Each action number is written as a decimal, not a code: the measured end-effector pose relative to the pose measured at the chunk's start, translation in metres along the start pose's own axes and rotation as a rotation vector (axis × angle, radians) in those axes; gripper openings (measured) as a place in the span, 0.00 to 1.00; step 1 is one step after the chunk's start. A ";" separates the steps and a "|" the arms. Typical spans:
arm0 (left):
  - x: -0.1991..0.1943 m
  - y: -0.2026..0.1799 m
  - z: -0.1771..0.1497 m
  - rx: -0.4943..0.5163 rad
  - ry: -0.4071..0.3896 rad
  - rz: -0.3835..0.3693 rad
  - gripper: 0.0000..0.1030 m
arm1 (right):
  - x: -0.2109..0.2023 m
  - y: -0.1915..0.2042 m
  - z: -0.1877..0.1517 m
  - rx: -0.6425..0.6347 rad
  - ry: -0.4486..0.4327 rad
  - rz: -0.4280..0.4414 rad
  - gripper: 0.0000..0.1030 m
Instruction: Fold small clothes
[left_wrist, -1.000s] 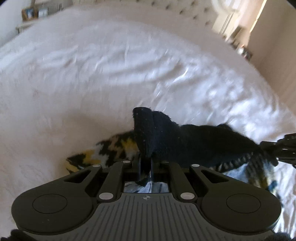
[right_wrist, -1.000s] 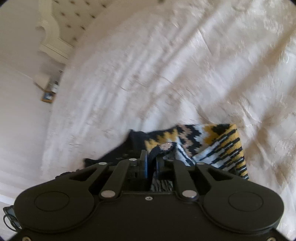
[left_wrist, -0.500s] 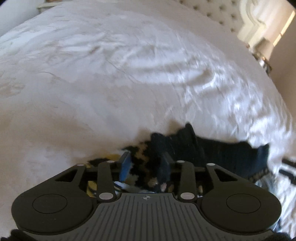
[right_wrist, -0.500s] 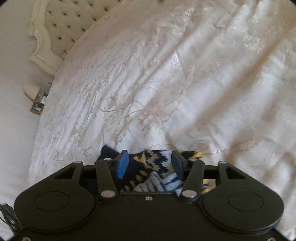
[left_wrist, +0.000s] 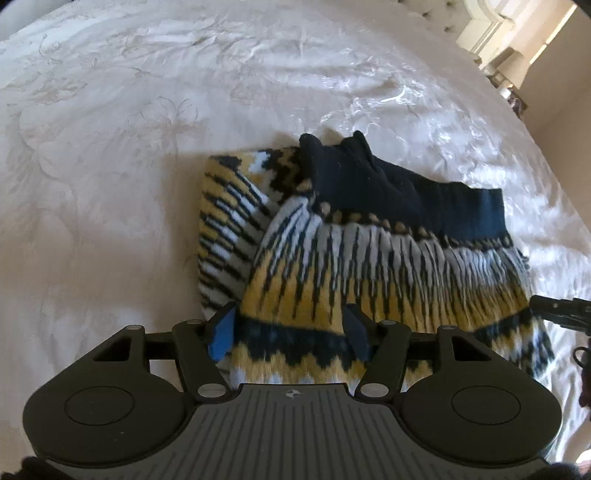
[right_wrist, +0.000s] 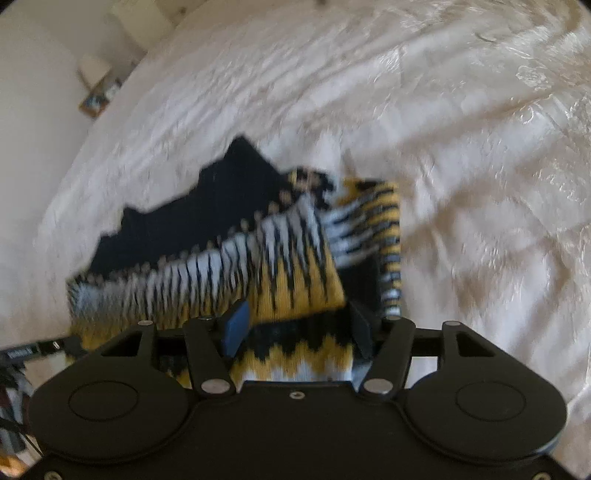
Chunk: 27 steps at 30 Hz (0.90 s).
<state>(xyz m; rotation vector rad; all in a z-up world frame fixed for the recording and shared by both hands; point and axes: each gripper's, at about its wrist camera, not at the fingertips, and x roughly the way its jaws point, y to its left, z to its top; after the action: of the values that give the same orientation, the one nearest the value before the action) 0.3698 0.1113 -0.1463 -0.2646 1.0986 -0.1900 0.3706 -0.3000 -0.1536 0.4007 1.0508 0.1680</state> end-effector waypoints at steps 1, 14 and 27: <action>-0.002 -0.001 -0.001 0.001 -0.004 -0.004 0.59 | 0.001 0.001 -0.003 -0.016 0.003 -0.003 0.63; -0.009 0.004 -0.033 -0.021 0.058 -0.016 0.59 | -0.012 0.001 -0.010 -0.053 -0.036 -0.040 0.63; -0.009 -0.008 -0.045 0.056 0.019 -0.048 0.57 | -0.036 -0.002 -0.039 -0.050 -0.023 -0.043 0.63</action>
<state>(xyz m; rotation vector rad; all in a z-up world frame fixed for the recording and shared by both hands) 0.3258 0.1013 -0.1557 -0.2395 1.1046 -0.2662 0.3189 -0.3041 -0.1420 0.3338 1.0301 0.1505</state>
